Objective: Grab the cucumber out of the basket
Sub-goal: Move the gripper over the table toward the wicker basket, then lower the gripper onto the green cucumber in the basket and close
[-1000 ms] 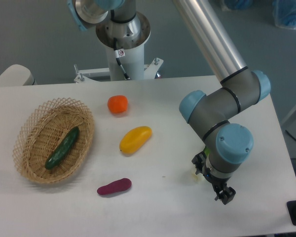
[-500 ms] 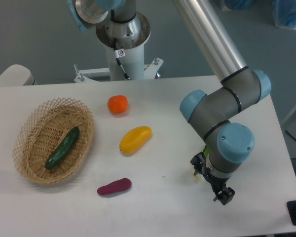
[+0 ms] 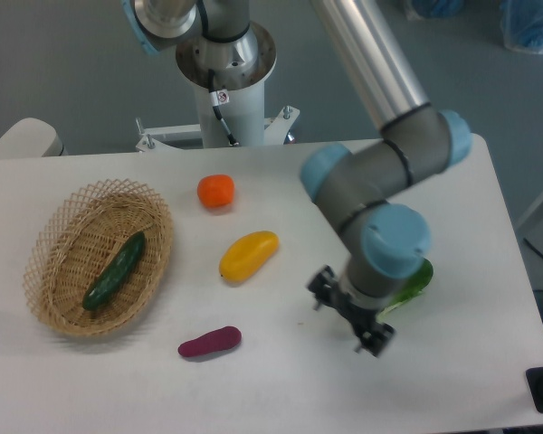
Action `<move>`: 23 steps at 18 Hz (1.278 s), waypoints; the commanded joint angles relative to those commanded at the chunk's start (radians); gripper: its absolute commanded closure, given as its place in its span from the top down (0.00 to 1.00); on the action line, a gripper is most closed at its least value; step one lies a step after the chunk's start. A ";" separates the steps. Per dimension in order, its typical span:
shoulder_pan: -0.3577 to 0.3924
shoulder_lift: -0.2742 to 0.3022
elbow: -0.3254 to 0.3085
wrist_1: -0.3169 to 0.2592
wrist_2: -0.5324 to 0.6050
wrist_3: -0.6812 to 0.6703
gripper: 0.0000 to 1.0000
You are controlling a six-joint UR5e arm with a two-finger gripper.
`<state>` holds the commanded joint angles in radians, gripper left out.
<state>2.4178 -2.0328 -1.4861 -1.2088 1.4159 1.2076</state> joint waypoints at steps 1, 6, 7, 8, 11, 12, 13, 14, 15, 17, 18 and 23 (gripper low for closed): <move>-0.023 0.026 -0.025 0.000 0.000 -0.038 1.00; -0.120 0.114 -0.143 0.002 -0.028 -0.169 1.00; -0.135 0.137 -0.170 0.003 -0.029 -0.190 1.00; -0.155 0.152 -0.198 0.008 -0.031 -0.213 1.00; -0.235 0.198 -0.267 0.020 -0.023 -0.279 1.00; -0.256 0.204 -0.276 0.020 -0.025 -0.308 1.00; -0.278 0.206 -0.281 0.031 -0.026 -0.344 1.00; -0.302 0.195 -0.283 0.060 -0.026 -0.377 1.00; -0.325 0.175 -0.284 0.104 -0.023 -0.414 1.00; -0.364 0.145 -0.292 0.161 -0.021 -0.523 1.00; -0.374 0.132 -0.295 0.190 -0.020 -0.567 1.00; -0.437 0.077 -0.292 0.245 0.021 -0.644 1.00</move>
<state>1.9805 -1.9557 -1.7779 -0.9634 1.4372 0.5631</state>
